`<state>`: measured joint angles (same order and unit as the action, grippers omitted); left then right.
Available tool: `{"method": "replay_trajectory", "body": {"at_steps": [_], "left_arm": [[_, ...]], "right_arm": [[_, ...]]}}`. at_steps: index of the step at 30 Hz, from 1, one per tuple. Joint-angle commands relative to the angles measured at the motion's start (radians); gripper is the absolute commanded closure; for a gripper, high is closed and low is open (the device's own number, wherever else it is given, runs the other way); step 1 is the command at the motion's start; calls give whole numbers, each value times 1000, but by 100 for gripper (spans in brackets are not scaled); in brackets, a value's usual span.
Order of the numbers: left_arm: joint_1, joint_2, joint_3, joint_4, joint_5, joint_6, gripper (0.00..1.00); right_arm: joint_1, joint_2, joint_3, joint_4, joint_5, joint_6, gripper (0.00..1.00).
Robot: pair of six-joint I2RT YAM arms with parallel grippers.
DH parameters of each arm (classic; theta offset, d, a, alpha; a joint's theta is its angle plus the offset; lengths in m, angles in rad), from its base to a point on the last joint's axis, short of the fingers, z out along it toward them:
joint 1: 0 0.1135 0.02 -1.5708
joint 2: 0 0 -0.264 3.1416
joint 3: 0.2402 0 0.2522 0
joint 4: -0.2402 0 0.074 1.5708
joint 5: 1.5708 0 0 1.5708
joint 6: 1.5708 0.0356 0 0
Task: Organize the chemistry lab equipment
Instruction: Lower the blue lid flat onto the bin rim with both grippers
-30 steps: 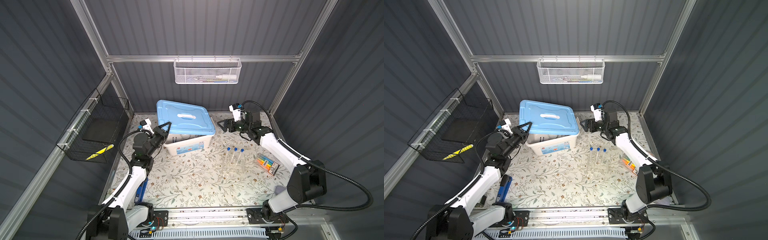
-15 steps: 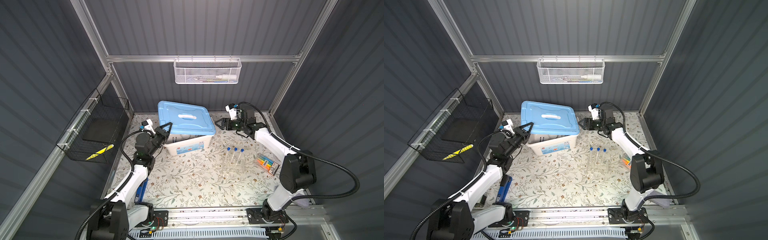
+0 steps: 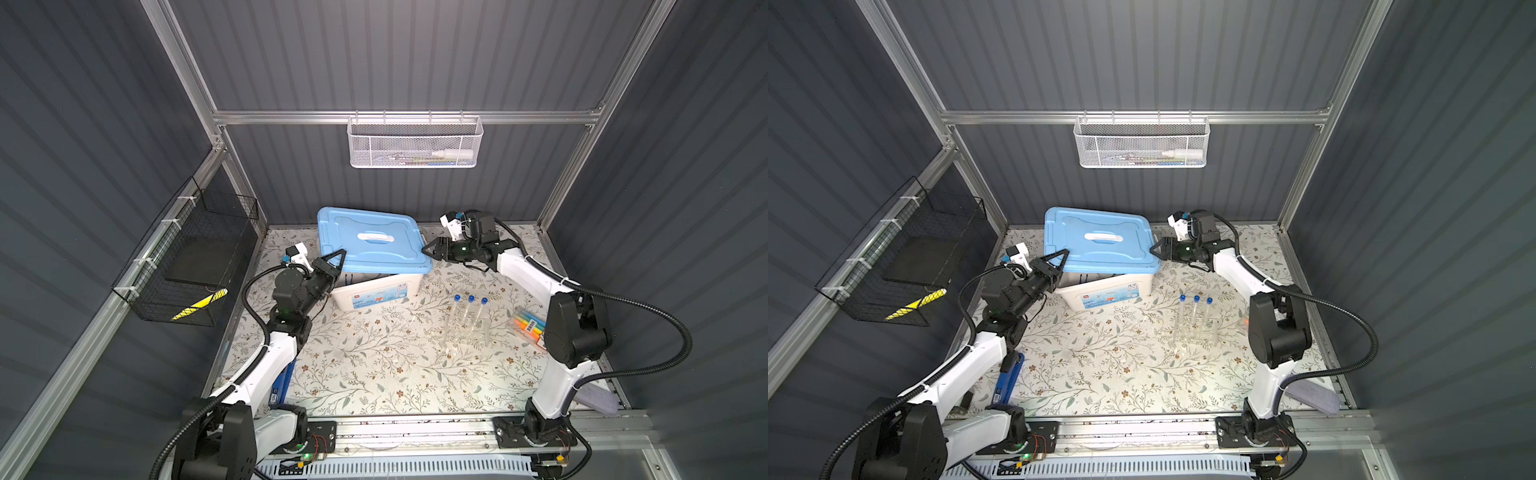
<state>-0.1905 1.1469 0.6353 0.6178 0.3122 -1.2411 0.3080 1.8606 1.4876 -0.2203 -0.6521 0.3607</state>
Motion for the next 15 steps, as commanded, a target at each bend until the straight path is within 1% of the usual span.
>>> {"method": "replay_trajectory", "body": {"at_steps": [1, 3, 7, 8, 10, 11, 13, 15], "left_arm": [[0, -45, -15, -14, -18, 51, 82], [0, -62, -25, -32, -28, 57, 82], [0, -89, -28, -86, -37, 73, 76], [0, -97, -27, -110, -43, 79, 72], [0, -112, -25, -145, -49, 97, 68], [0, -122, -22, -173, -57, 104, 62], [0, -142, -8, -245, -68, 124, 57], [0, -167, 16, -331, -87, 165, 46]], "right_arm": [[17, 25, 48, -51, -47, 7, 38], [22, 45, 65, -69, -53, 9, 40], [29, 55, 72, -71, -54, 12, 42], [31, 57, 78, -73, -56, 12, 42], [32, 66, 92, -87, -54, 9, 44], [32, 72, 103, -97, -54, 7, 44], [34, 81, 124, -121, -44, 0, 45], [35, 92, 145, -144, -37, -9, 46]]}}
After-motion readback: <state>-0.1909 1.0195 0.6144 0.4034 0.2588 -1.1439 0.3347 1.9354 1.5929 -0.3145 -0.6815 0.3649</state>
